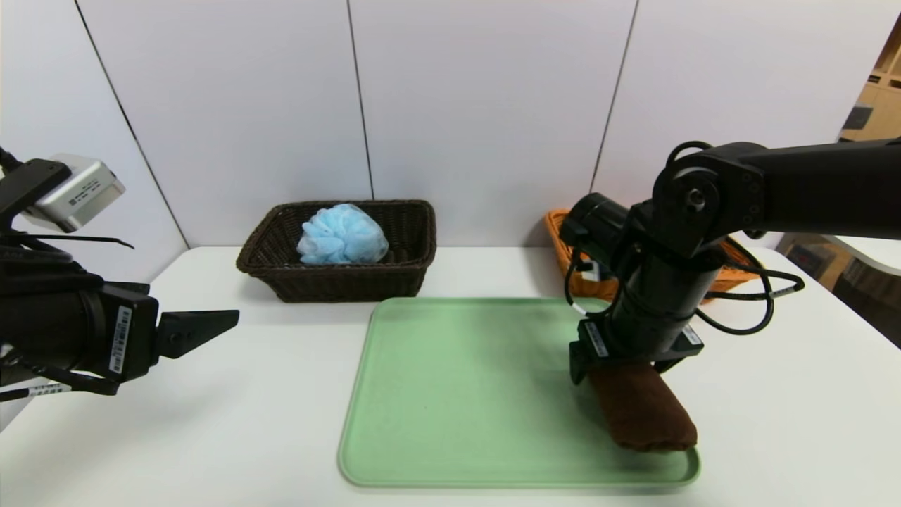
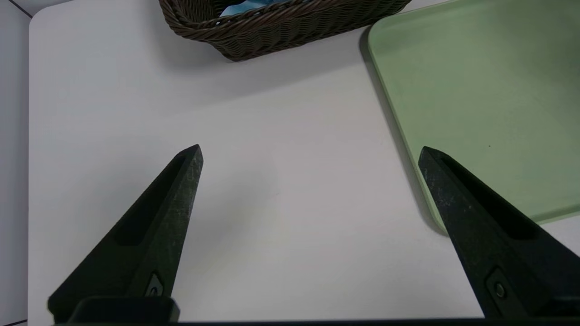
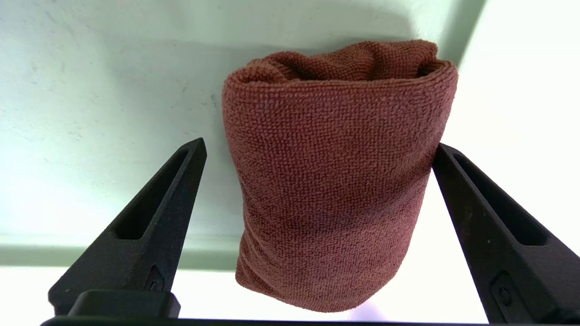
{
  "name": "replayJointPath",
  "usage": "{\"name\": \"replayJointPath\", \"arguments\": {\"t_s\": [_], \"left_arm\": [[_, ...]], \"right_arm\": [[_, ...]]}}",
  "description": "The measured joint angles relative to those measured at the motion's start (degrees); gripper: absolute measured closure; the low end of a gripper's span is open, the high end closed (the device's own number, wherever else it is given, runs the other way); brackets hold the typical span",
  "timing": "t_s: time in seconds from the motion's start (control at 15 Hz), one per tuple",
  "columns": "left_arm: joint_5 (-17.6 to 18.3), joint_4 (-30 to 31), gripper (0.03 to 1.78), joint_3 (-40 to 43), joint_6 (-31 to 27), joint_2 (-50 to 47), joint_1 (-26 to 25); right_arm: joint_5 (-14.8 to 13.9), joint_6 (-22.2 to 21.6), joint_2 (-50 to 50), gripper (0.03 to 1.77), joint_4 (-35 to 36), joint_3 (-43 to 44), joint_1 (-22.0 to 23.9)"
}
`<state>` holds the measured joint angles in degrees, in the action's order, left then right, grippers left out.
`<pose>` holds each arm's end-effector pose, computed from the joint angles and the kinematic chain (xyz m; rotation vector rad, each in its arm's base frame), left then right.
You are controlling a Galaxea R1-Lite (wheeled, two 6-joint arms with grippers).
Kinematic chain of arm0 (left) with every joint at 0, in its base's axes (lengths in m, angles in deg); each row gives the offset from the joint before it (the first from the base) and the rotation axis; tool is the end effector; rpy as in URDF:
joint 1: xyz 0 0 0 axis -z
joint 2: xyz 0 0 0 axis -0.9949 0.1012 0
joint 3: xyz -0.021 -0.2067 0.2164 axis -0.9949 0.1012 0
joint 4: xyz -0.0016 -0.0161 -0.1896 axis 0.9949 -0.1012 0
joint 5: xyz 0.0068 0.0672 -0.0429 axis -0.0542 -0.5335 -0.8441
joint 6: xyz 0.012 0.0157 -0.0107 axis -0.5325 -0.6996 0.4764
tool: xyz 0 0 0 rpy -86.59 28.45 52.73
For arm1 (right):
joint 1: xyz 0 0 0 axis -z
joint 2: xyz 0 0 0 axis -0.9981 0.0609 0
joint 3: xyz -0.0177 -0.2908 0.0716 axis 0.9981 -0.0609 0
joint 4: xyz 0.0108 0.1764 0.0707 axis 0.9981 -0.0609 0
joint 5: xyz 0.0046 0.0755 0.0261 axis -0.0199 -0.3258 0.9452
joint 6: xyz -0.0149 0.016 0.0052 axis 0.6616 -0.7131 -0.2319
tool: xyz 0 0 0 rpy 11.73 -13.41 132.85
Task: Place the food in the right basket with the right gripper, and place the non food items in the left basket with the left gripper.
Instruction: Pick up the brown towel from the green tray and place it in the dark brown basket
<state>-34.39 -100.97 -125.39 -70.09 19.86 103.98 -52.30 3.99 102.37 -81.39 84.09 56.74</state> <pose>0.1473 -0.0501 0.2615 0.1089 0.4744 -0.2166 0.2957 0.1657 0.1800 -0.1398 1.3634 0.0660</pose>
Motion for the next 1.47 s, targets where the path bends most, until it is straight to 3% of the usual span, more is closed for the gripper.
{"name": "replayJointPath", "arguments": {"t_s": [1.0,1.27,1.47], "left_arm": [[-0.09,0.0,0.12,0.01,0.06,0.11,-0.11],[-0.09,0.0,0.12,0.04,0.06,0.05,-0.09],[-0.06,0.0,0.12,0.04,0.2,-0.11,-0.11]], "right_arm": [[0.72,-1.5,1.94,0.12,-0.06,-0.05,-0.41],[0.68,-1.72,1.82,0.77,-0.15,-0.05,-0.33],[0.71,-1.77,1.71,1.05,-0.39,-0.17,-0.33]]}}
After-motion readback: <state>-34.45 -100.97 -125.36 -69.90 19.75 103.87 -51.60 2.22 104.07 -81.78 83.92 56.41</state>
